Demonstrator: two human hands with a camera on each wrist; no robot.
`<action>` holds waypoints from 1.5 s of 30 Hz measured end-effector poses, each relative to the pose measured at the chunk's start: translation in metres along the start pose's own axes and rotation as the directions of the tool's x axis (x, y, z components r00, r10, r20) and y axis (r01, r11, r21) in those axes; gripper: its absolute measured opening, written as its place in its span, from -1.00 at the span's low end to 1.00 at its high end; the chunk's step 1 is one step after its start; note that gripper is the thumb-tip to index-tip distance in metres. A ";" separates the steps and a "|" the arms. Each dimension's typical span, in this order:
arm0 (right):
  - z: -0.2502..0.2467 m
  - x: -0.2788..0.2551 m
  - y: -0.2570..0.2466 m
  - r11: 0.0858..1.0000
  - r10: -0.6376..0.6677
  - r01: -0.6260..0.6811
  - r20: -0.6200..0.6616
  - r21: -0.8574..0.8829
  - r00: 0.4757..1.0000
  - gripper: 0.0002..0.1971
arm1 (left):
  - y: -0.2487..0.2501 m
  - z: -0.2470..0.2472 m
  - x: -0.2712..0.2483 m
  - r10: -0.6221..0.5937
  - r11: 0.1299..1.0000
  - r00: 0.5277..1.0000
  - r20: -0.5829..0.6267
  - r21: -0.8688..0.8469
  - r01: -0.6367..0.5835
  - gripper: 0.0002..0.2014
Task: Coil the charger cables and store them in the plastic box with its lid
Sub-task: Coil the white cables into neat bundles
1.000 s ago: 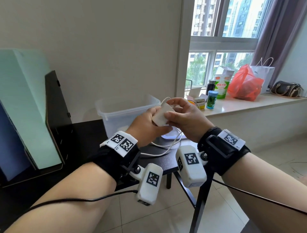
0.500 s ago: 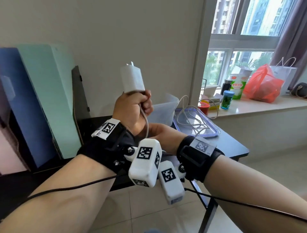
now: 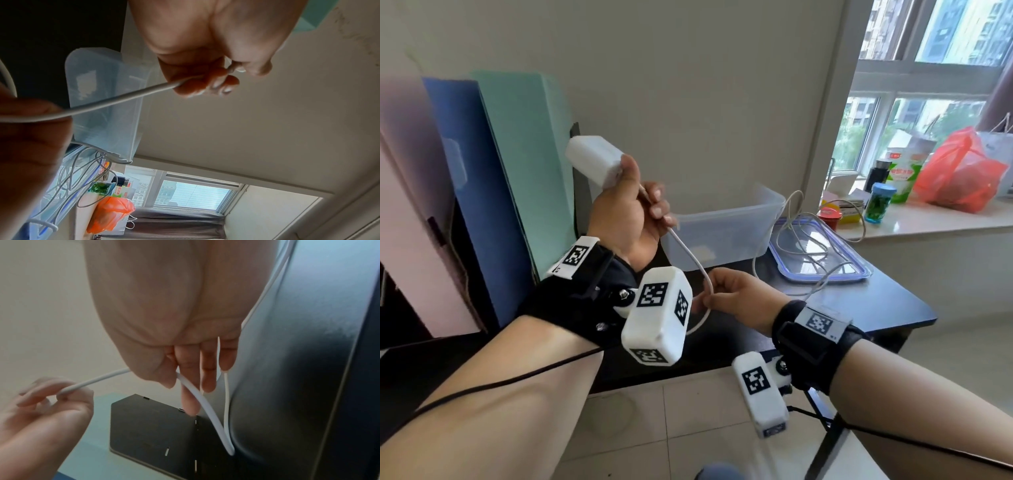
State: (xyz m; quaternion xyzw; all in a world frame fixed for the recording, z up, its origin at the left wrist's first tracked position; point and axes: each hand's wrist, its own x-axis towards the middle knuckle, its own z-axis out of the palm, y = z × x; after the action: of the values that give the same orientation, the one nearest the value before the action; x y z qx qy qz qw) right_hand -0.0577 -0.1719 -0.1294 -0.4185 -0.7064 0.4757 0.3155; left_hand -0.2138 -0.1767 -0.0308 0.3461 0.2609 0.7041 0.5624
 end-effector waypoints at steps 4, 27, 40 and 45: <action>0.004 0.002 0.002 1.000 0.000 0.001 -0.021 0.022 1.000 -0.90 | 0.005 -0.001 0.006 0.016 1.000 0.999 -0.040 -0.018 -0.016 -0.64; -0.025 -0.010 0.027 0.822 -0.071 -0.122 -0.313 -0.557 0.947 -0.74 | -0.003 -0.027 0.003 -0.182 0.974 0.983 -0.038 0.132 0.185 -0.72; -0.051 -0.012 0.012 0.978 0.056 0.004 -0.278 0.208 0.959 -0.78 | -0.018 -0.052 0.006 -0.229 0.843 0.973 0.019 0.504 0.189 -0.88; -0.062 -0.009 -0.007 0.859 -0.029 0.137 -0.222 0.492 0.975 -0.52 | -0.030 -0.061 0.007 -0.237 0.837 0.971 0.032 0.515 0.187 -0.85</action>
State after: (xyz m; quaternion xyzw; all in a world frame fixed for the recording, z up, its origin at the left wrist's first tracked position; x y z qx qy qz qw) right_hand -0.0030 -0.1559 -0.1014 -0.3377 -0.5380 0.5835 0.5060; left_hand -0.2443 -0.1621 -0.0900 0.4837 0.4470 0.5267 0.5374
